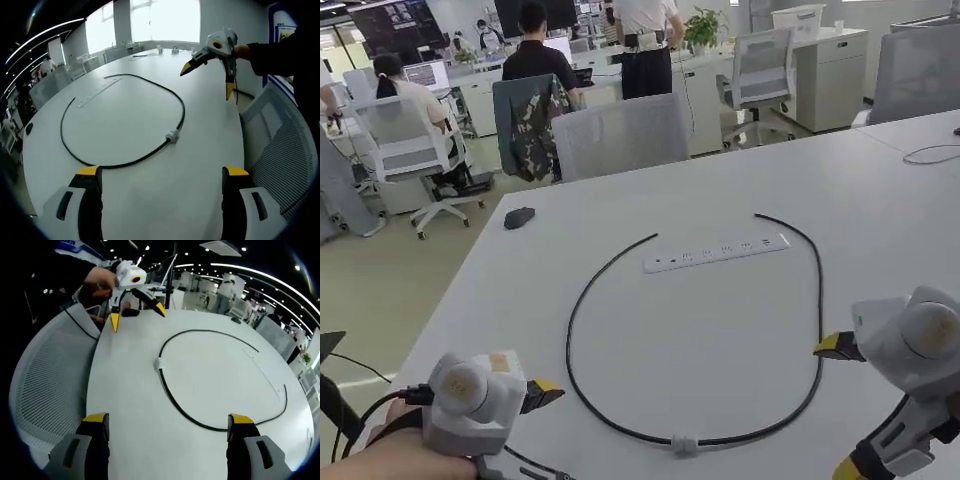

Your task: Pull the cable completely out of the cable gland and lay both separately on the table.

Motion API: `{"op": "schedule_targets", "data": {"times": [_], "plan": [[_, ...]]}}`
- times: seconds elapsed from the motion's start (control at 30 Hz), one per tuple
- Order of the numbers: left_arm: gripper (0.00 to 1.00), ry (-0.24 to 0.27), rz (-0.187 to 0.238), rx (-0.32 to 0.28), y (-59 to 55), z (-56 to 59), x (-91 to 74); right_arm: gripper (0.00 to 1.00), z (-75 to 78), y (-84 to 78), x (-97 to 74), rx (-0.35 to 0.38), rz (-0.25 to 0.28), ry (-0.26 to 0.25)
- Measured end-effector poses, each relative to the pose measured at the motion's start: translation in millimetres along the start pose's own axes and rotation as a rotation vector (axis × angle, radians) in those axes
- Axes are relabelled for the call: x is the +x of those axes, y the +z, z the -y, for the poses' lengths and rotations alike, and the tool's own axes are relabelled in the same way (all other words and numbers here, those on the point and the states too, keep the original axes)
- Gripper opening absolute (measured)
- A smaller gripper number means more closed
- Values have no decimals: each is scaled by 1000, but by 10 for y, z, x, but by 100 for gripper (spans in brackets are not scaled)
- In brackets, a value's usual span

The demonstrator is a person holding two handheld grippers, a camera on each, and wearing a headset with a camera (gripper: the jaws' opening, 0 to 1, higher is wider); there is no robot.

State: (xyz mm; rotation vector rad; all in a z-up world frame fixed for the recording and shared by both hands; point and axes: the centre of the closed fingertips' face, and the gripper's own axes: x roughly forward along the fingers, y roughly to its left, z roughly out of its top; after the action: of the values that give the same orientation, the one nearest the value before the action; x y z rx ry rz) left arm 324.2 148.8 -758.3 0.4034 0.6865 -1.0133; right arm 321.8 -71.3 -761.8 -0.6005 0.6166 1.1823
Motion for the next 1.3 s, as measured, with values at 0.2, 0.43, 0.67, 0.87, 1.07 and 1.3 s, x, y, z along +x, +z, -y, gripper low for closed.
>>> {"op": "schedule_targets", "data": {"times": [0.2,0.43,0.67,0.87,1.07,1.3], "plan": [[99,18,-24,4,-67,-33,4,99,0,-54,-6,7,-10,8],[99,40,-22,-10,-86,-92,9,99,4,-130,-1,24,-18,19],[99,66,-21,-29,-138,-230,-48,99,94,-136,-43,62,4,10],[99,61,-9,-45,-142,-208,-29,99,139,-155,-13,85,13,3],[99,61,-18,-63,-196,-236,21,99,181,-185,24,105,21,0],[99,65,9,-86,-212,-286,70,99,183,-104,83,115,44,8]]}}
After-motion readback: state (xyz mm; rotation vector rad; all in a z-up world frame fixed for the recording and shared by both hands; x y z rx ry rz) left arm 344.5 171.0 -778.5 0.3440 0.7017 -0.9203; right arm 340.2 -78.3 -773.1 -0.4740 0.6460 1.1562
